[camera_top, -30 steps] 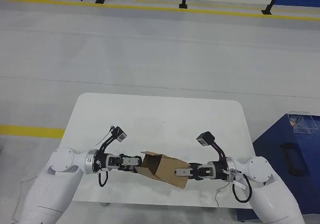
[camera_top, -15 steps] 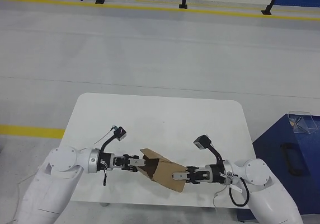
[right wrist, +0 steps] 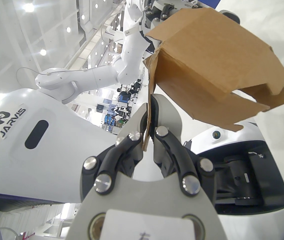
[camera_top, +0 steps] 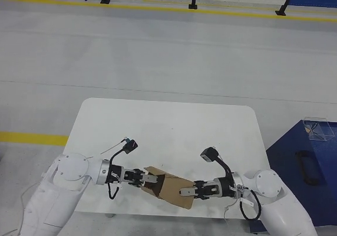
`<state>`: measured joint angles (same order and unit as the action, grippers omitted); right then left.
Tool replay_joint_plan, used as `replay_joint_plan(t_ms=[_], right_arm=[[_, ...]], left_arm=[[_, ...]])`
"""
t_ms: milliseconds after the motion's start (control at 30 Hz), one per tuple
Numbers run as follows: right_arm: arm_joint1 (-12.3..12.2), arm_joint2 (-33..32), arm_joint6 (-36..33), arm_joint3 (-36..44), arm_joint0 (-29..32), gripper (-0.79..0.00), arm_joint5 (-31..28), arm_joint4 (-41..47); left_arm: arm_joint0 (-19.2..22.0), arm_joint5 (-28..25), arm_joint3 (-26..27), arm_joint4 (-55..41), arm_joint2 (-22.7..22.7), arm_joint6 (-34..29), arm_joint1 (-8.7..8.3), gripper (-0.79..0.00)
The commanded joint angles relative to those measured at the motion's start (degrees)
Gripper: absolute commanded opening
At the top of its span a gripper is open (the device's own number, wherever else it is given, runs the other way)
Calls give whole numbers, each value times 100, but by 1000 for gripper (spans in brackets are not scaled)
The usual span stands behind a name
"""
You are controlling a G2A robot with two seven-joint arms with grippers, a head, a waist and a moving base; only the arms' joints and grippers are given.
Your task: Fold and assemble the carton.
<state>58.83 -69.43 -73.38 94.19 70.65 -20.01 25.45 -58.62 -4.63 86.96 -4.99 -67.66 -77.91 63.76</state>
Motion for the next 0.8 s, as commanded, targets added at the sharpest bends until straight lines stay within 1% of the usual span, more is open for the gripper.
replay_joint_plan(t_ms=[0,200,433,467,533,600,700,733,767], right_arm=[[-4,-11,-46,-31,-14,-785,-12,83],[-12,71,-271,-61,-12,-785,55,232],[-8,180,-513,-182,-110,-785,83,429],[-9,183,-519,-189,-121,-785,75,436],[-10,190,-519,-192,-133,-785,59,437],[-12,195,-519,-183,-145,-785,54,448],[-13,199,-501,-175,-154,-785,41,485],[-13,206,-502,-172,-159,-785,40,495],[-13,208,-491,-172,-164,-785,32,499]], left_arm=[[-9,17,24,41,19,-15,-13,0],[-34,65,127,161,122,-18,-45,0],[49,227,142,385,330,-30,-62,-6],[58,240,144,395,357,-32,-63,-22],[77,255,143,390,409,-64,-66,-89],[91,254,156,412,463,-69,-69,-132],[108,245,161,401,554,-74,-68,-252],[120,234,165,421,589,-65,-67,-259],[128,217,165,413,624,-65,-65,-339]])
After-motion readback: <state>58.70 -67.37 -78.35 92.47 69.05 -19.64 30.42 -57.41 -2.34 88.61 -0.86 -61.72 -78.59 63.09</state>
